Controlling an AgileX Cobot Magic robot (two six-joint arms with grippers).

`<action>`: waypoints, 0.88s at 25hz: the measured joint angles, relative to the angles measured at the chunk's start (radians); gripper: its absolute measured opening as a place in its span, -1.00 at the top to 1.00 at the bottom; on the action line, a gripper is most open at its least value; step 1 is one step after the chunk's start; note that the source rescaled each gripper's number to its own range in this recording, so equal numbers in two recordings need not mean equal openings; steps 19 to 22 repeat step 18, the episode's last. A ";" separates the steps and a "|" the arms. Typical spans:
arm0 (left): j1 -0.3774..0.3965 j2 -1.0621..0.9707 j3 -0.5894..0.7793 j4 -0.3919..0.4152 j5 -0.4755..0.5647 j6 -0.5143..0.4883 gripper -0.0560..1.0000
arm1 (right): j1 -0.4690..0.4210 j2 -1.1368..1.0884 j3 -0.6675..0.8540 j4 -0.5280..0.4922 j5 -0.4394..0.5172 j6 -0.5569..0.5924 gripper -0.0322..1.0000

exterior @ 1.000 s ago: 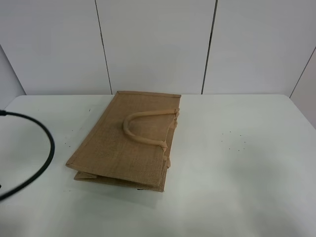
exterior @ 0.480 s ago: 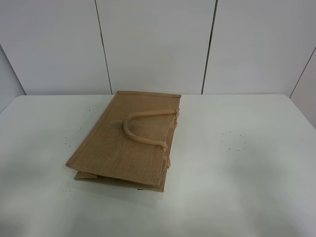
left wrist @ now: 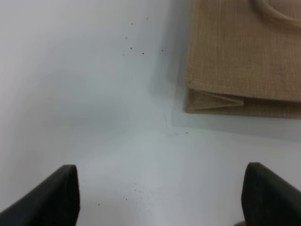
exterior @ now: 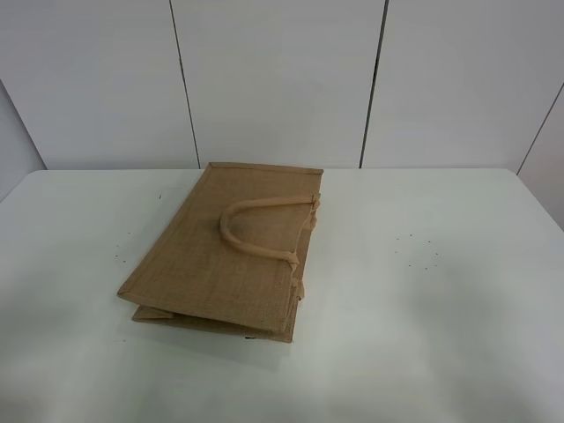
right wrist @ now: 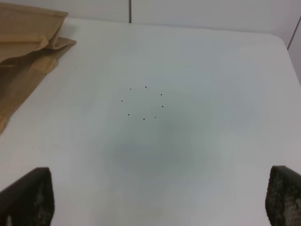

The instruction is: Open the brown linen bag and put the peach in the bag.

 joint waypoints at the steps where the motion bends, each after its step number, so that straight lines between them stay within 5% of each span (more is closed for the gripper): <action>1: 0.000 0.000 0.000 0.000 0.000 0.000 -1.00 | 0.000 0.000 0.000 0.000 0.000 0.000 -1.00; 22: 0.025 0.000 0.000 0.000 0.000 0.000 -1.00 | 0.000 0.000 0.000 0.000 0.000 0.000 -1.00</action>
